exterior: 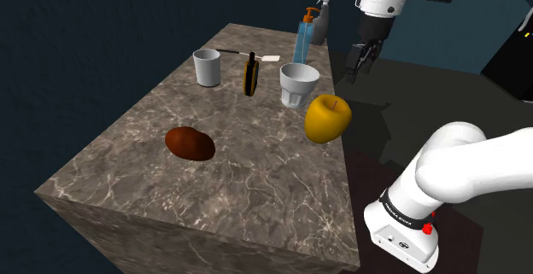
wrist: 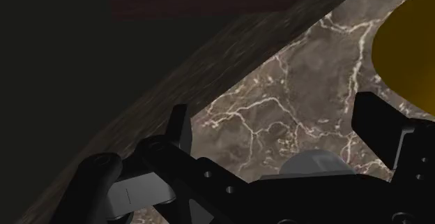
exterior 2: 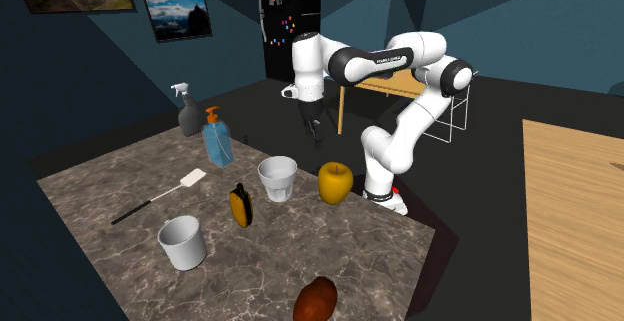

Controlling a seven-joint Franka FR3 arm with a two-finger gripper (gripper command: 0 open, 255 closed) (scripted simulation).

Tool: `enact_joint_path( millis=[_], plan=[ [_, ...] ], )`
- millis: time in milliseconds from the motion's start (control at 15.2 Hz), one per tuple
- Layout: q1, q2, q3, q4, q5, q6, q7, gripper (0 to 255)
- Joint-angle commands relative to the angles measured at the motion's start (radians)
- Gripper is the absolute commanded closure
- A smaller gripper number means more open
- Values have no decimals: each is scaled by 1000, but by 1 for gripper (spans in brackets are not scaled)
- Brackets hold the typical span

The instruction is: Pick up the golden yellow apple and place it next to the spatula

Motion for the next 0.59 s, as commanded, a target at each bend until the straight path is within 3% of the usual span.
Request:
enact_joint_path(
  millis=[0, 528],
  plan=[
    [0, 0, 0, 0, 0, 0, 0, 0],
    [261, -134, 78, -37, 18, 87, -332, 0]
  ],
)
